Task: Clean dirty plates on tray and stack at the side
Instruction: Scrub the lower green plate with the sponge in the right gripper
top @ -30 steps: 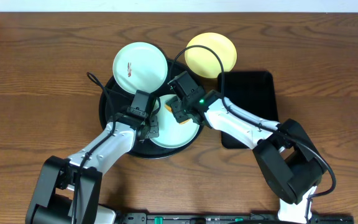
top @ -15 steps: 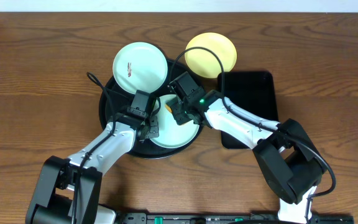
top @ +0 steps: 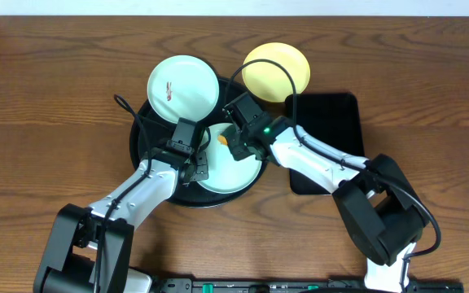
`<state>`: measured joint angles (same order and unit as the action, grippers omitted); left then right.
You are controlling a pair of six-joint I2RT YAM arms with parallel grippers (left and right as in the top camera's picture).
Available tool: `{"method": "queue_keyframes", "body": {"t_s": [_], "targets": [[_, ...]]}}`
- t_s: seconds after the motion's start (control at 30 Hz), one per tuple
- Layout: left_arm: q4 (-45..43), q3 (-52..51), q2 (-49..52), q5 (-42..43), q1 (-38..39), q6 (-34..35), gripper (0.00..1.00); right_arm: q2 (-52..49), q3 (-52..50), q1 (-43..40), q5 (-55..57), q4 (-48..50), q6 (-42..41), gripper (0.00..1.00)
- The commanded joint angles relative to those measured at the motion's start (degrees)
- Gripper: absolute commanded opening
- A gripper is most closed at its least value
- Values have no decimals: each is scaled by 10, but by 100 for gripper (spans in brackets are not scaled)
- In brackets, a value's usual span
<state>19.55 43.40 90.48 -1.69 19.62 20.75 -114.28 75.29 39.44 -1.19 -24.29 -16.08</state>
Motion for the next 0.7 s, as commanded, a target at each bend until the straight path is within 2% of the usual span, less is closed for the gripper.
{"method": "queue_keyframes", "body": {"t_s": [0.0,0.13,0.23,0.4,0.67], "targets": [[3,1,1,-1,1,-7,13,-7,8,-8,22,-10,0,1],[3,1,1,-1,1,-7,13,-26,8,1,23,-16,-2,1],[3,1,1,-1,1,-7,13,-57,8,12,19,-9,-37,1],[3,1,1,-1,1,-7,13,-84,8,24,-66,19,-60,1],[3,1,1,-1,1,-7,13,-84,8,35,-138,27,-66,1]]}}
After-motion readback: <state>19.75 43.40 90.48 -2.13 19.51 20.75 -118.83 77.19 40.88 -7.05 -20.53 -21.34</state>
